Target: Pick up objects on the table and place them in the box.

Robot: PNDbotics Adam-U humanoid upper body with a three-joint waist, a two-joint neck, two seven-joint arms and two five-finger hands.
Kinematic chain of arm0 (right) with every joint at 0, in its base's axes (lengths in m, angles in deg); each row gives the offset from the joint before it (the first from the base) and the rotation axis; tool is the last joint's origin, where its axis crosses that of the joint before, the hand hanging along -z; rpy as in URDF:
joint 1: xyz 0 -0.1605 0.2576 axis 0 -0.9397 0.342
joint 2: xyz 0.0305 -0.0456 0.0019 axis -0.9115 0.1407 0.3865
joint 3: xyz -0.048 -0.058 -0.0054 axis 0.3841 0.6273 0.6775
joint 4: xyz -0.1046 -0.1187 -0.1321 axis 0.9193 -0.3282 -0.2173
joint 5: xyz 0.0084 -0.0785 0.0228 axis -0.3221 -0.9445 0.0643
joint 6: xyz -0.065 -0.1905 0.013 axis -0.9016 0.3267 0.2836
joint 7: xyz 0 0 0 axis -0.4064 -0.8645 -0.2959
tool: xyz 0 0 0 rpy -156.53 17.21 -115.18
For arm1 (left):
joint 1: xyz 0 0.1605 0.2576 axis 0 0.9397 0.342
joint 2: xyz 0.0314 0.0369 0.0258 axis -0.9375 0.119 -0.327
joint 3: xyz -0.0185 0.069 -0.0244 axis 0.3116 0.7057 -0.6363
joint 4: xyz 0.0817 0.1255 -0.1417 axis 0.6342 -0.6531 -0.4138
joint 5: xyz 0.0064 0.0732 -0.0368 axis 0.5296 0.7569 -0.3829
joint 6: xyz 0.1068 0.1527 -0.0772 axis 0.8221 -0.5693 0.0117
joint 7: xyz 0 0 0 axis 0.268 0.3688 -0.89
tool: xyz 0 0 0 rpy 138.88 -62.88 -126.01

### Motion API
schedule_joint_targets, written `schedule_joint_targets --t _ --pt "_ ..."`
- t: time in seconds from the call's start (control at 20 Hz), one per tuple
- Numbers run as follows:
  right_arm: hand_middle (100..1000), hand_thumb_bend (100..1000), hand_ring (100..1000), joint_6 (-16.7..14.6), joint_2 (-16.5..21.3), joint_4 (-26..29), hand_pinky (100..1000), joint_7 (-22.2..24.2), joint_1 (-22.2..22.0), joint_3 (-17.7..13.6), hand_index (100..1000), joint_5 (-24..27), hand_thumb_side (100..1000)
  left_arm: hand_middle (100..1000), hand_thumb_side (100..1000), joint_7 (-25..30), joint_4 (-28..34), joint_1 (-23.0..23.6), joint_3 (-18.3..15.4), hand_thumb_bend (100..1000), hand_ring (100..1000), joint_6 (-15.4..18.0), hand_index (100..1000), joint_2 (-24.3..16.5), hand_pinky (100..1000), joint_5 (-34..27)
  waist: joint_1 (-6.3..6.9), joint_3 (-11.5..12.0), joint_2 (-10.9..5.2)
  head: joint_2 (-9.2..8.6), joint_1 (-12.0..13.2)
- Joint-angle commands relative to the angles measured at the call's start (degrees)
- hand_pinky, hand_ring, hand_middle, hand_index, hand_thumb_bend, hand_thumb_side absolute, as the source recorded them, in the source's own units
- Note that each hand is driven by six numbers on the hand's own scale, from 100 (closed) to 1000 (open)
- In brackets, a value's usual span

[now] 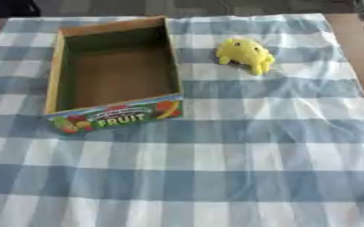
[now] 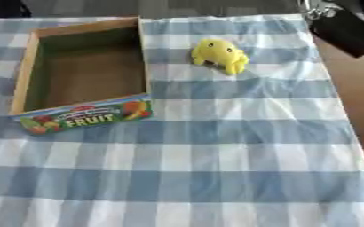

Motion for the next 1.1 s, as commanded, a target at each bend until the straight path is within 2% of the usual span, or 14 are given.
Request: schedule_joint_targets --t 0.05,0.15,0.25,0.3,0.35,0.4,0.45,0.5,0.55,0.75,1.1 --pt "726 100 790 1.9 4.8 0.4 808 6.1 2.1 1.6 896 -1.9 958 612 706 0.4 1.2 -0.4 0.3 100 614 0.0 894 -1.4 683 -0.2 -0.14 0.2 -1.36 -0.57 -0.5" --pt "713 129 797 2.8 5.6 -1.1 817 9.6 3.7 3.1 896 -1.8 944 612 700 0.6 1.2 -0.5 0.4 100 614 -0.1 894 -1.4 683 -0.2 -0.23 0.4 -1.43 -0.67 -0.8" --pt "685 218 806 3.2 5.9 -2.9 828 12.4 5.7 4.7 914 -1.6 937 612 696 0.9 1.2 -0.5 0.6 100 615 -0.2 895 -1.5 683 -0.3 -0.3 0.6 -1.49 -0.77 -1.0" --pt "683 227 806 3.2 5.9 -3.8 829 13.7 6.8 5.4 916 -1.6 937 612 696 1.0 1.2 -0.5 0.7 100 615 -0.3 895 -1.5 683 -0.2 -0.31 0.7 -1.52 -0.78 -1.0" --pt "694 309 823 2.9 5.8 -4.6 840 15.3 7.7 6.3 932 -1.8 938 612 694 1.2 1.2 -0.6 0.7 100 615 -0.3 894 -1.5 683 -0.2 -0.32 0.8 -1.55 -0.81 -1.1" --pt "694 309 823 2.5 5.7 -5.5 840 16.9 8.6 7.1 932 -1.9 938 612 694 1.3 1.2 -0.6 0.8 100 615 -0.3 894 -1.6 683 -0.2 -0.32 0.9 -1.58 -0.81 -1.2" --pt "714 405 847 2.1 5.6 -6.3 857 18.3 9.5 7.7 951 -2.1 902 612 694 1.4 1.2 -0.7 0.8 100 614 -0.3 893 -1.6 683 -0.2 -0.33 1.0 -1.6 -0.85 -1.3" --pt "723 437 857 1.7 5.4 -7.1 865 19.9 10.5 8.5 958 -2.5 876 612 694 1.5 1.2 -0.7 0.8 100 614 -0.3 893 -1.6 683 -0.2 -0.34 1.1 -1.63 -0.9 -1.4" --pt "737 479 877 1.3 5.1 -8.1 875 21.7 11.5 9.3 972 -2.8 804 611 693 1.5 1.2 -0.6 0.9 100 614 -0.3 892 -1.6 683 -0.3 -0.36 1.2 -1.66 -0.94 -1.5" --pt "769 517 902 1.3 3.6 -12.0 895 27.3 15.6 11.8 962 -3.5 696 609 693 1.6 1.2 -0.5 1.0 100 614 -0.5 889 -1.6 683 -0.4 -0.48 1.3 -1.76 -1.03 -1.8" --pt "795 542 936 2.3 0.0 -19.7 920 32.3 21.7 15.4 1000 -5.2 665 608 692 1.7 1.2 -0.4 1.1 100 613 -0.7 887 -1.6 683 -0.5 -0.62 1.3 -1.93 -0.4 -2.6"
